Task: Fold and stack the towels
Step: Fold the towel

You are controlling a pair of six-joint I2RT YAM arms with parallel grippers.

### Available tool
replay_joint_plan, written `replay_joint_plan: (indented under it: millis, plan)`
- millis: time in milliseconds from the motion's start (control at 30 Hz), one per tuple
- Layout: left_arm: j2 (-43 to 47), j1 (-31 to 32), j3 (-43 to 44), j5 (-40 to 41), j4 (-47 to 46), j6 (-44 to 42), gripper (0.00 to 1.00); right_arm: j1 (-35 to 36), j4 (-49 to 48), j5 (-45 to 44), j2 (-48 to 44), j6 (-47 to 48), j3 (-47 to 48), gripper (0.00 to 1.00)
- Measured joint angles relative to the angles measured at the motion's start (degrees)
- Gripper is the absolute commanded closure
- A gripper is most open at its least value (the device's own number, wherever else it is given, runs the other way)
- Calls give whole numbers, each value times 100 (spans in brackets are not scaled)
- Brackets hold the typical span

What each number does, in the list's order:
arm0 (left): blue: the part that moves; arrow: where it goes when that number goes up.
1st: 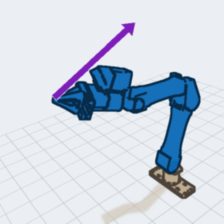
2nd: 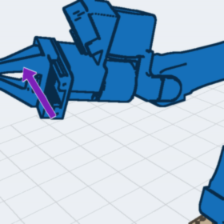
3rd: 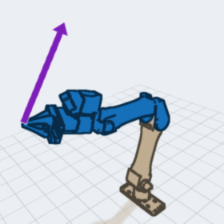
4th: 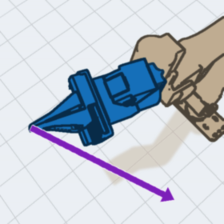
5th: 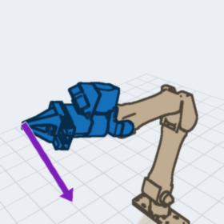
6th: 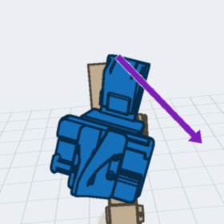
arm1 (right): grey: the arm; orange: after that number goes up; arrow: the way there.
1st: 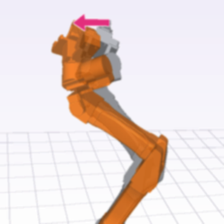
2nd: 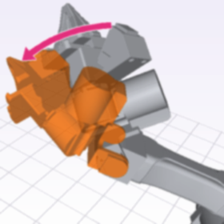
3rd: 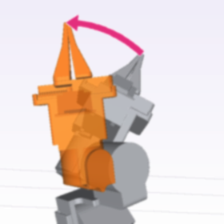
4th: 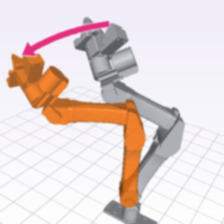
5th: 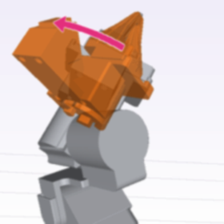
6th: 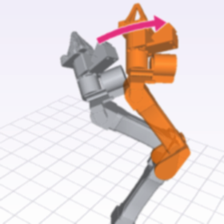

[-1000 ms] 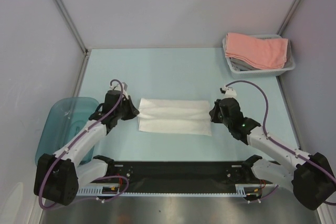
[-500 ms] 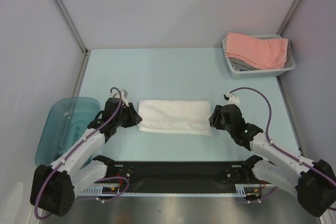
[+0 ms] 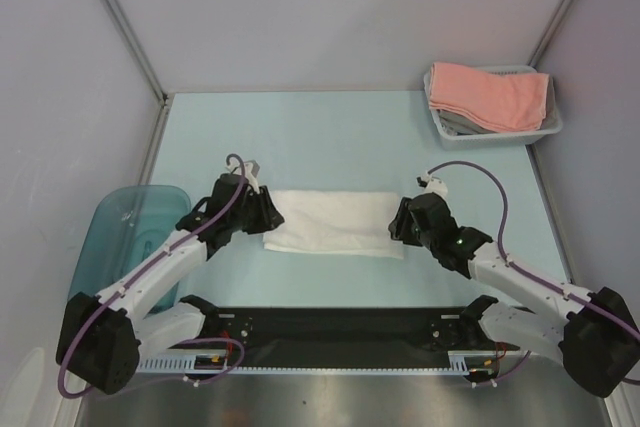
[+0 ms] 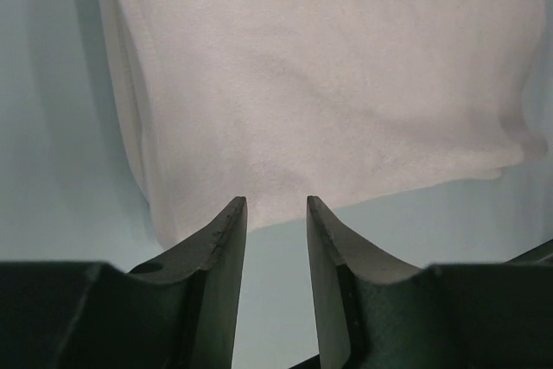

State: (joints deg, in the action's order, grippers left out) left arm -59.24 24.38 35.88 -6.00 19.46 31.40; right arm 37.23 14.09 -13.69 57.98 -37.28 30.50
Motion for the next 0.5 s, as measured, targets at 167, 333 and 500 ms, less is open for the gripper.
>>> replay_joint_plan:
  millis: [167,333,500]
  plan:
    - [-612,166,-7,122,-179,188,73,168,-66,96,385,-177,4,62]
    - [-675,260,-352,472,-155,476,82,293,-114,109,286,-442,-348,62]
    - [-675,262,-697,719,-85,743,86,293,-7,109,11,-632,-752,62]
